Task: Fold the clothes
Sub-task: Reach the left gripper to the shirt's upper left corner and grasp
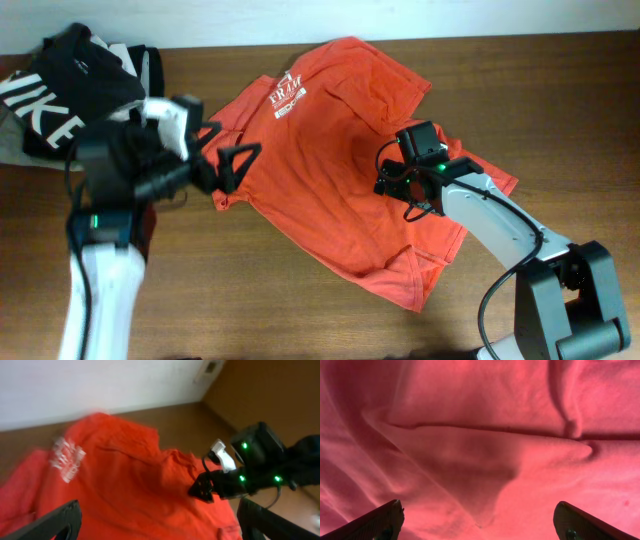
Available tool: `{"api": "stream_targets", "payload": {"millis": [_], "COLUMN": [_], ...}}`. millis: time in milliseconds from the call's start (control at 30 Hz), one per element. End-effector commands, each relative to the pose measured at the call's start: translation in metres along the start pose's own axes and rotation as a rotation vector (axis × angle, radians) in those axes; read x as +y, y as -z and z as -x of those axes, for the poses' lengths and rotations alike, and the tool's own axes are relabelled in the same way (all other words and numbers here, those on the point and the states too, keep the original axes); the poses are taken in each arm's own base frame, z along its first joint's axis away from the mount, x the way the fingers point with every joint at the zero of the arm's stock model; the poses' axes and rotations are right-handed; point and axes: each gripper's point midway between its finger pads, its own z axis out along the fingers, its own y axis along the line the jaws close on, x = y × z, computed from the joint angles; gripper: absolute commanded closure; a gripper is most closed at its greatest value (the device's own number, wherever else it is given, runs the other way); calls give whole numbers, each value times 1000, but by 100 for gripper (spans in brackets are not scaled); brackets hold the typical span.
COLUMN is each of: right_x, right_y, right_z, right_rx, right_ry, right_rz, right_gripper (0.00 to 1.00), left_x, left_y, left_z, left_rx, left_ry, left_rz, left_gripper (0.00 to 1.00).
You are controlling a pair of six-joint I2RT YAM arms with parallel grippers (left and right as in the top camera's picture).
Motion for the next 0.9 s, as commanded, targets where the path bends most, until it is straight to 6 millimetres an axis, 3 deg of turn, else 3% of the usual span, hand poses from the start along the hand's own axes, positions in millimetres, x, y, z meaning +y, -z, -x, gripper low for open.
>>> {"api": "stream_targets", "payload": {"millis": [0, 33, 100, 200, 233, 300, 333, 567, 800, 867], "right_x": [-2, -1, -1, -1, -1, -2, -2, -2, -3, -3], "right_y": [8, 8, 8, 8, 8, 8, 8, 8, 8, 8], "right_z": [11, 12, 12, 11, 11, 10, 10, 10, 9, 9], "right_rx": [-46, -47, -47, -46, -46, -41, -40, -40, -39, -39], "right_ry": [19, 19, 19, 19, 19, 19, 20, 20, 20, 20], "right_rz": [-11, -10, -10, -10, -10, -14, -14, -15, -15, -15], "right_gripper": [1, 1, 1, 1, 1, 1, 1, 1, 1, 1], "left_x": [38, 69, 95, 114, 130, 173, 190, 238, 253, 252], "left_y": [-34, -41, -54, -82, -88, -80, -81, -101, -109, -109], "left_z": [9, -2, -11, -20, -25, -40, -57, -127, -136, -136], "left_rx": [127, 237, 408, 440, 439, 412, 413, 534, 521, 523], "left_ry": [75, 112, 82, 76, 84, 258, 356, 386, 373, 374], "left_rz": [105, 293, 454, 461, 511, 762, 845, 974, 993, 994], "left_gripper": [1, 1, 1, 1, 1, 1, 1, 1, 2, 8]}}
